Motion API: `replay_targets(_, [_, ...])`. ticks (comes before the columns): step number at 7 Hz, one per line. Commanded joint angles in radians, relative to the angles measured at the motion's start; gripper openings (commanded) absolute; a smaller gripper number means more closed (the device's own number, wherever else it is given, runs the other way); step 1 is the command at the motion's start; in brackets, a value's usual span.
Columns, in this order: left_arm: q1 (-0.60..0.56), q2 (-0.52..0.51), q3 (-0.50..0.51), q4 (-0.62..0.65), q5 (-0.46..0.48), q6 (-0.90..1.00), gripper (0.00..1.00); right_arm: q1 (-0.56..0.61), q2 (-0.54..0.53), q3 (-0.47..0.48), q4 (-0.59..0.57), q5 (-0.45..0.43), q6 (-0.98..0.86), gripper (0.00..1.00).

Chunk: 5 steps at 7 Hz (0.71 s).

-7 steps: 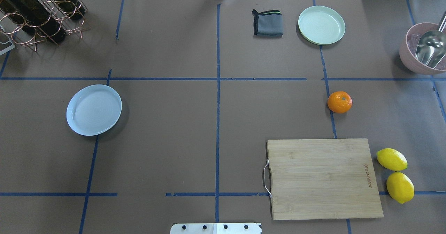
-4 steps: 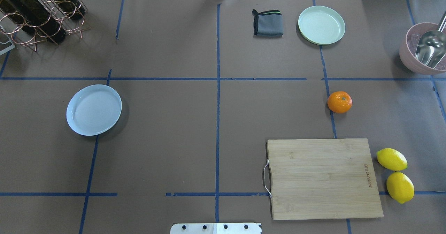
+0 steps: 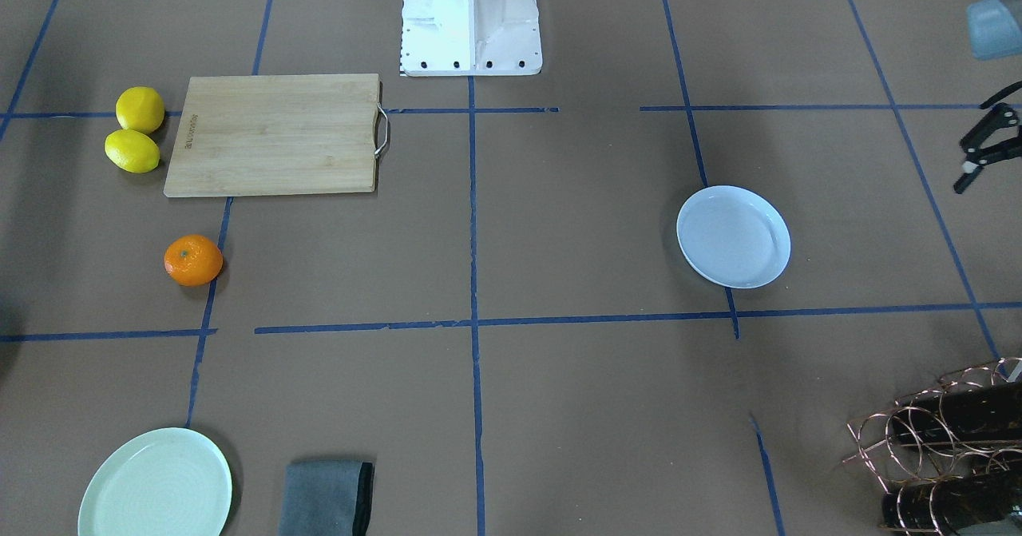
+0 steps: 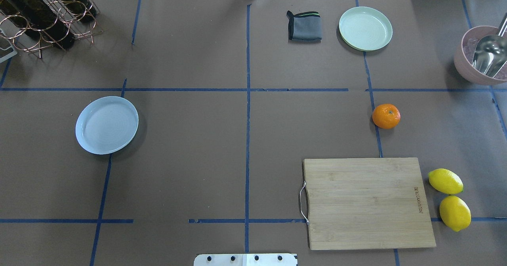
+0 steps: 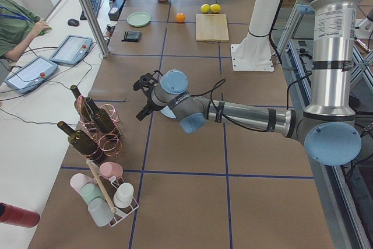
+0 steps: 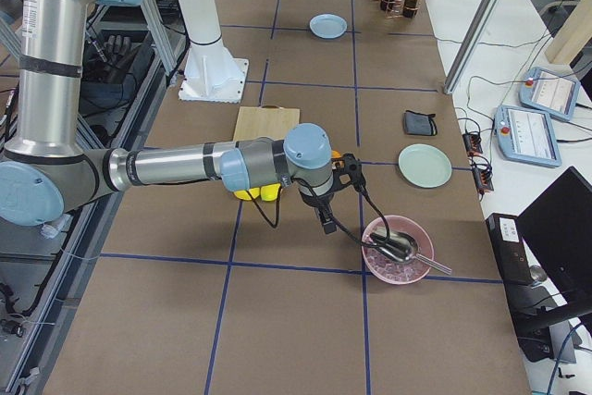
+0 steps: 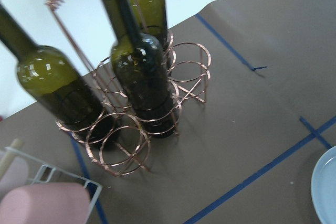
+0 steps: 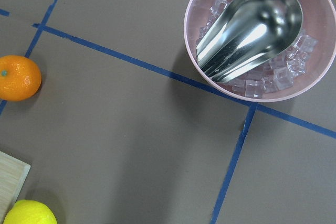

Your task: Pick orange to plate

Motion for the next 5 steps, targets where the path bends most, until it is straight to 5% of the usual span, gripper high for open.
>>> replay_targets(1, [0.23, 0.021, 0.009, -0.023, 0.198, -0.347, 1.0, 0.001, -0.004, 0.0, 0.001, 0.0, 0.001, 1.0])
replay_targets(2, [0.31, 0.023, 0.015, -0.026, 0.295, -0.497, 0.87, -0.001, -0.004, 0.0, 0.002, 0.0, 0.001, 1.0])
replay_targets(3, [0.381, 0.021, 0.017, -0.027, 0.349, -0.706, 0.55, 0.001, -0.006, 0.0, 0.001, 0.0, 0.001, 1.0])
replay_targets(5, [0.484, 0.017, 0.031, -0.029, 0.449, -0.826, 0.54, 0.001, -0.006, 0.0, 0.001, -0.002, 0.001, 1.0])
